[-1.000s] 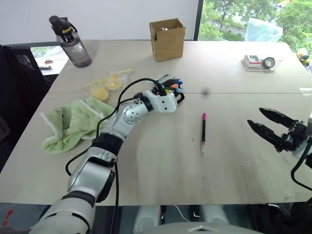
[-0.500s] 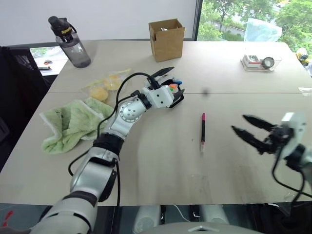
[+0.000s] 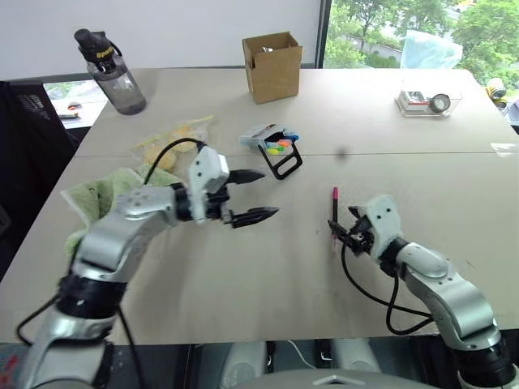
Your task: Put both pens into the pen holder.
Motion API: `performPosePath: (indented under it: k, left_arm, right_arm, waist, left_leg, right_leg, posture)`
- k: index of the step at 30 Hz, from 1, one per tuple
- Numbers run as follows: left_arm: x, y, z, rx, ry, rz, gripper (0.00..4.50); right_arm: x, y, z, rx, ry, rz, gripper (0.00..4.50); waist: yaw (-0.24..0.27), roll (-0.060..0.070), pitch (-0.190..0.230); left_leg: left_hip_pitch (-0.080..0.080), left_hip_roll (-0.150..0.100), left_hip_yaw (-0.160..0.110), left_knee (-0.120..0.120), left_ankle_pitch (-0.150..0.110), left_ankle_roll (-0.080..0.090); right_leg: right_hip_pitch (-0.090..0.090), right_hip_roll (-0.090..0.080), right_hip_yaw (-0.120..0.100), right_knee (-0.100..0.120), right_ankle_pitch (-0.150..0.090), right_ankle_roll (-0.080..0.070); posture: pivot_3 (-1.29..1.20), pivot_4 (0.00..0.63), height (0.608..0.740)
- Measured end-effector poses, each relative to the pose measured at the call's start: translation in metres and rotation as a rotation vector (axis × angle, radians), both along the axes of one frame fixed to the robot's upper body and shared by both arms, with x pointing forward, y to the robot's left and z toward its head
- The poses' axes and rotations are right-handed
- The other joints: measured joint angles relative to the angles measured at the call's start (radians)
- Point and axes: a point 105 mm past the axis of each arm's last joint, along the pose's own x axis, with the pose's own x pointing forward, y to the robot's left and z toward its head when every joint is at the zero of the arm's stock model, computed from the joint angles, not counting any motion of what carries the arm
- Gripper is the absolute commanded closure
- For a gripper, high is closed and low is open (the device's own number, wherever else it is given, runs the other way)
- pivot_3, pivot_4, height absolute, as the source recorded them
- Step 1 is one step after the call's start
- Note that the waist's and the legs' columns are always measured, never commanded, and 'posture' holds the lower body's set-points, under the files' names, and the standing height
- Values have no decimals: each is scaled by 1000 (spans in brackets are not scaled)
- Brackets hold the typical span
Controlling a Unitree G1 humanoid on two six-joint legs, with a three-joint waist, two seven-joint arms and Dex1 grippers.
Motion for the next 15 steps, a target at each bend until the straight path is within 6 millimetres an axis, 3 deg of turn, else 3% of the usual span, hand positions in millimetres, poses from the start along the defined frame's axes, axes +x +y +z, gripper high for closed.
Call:
performPosePath:
  k: [4,8,11,12,15]
  left_arm:
    - [-8,10,-7,64,71,-1,162]
    - [-12,8,-7,81,69,-17,0]
    - [-13,6,-6,80,73,-19,0]
    - [-13,6,-6,80,73,-19,0]
    - [-11,1,-3,32,65,-16,0]
  right_arm:
    - [6,11,-8,-53,103,-38,1356]
    - [15,11,-4,-69,176,-138,2661]
    - [16,7,-2,-78,207,-178,4127]
    - [15,7,-2,-79,208,-178,4394]
    - [13,6,-1,-91,213,-181,4477]
  waist:
    - [0,0,0]
    - [1,-4,-2]
    - [2,-6,-4]
    - [2,-6,-4]
    - [5,-6,-4]
  left_leg:
    - [0,0,0,0,0,0]
    - [1,0,0,0,0,0]
    - [0,0,0,0,0,0]
    - [0,0,0,0,0,0]
    - [0,0,-1,-1,0,1]
  right_leg:
    - [0,0,0,0,0,0]
    - [0,0,0,0,0,0]
    - [0,0,0,0,0,0]
    - [0,0,0,0,0,0]
    - [0,0,0,-1,0,0]
  posture:
    - [0,150,736]
    - [0,150,736]
    - [0,150,736]
    - [0,150,736]
    - [0,150,736]
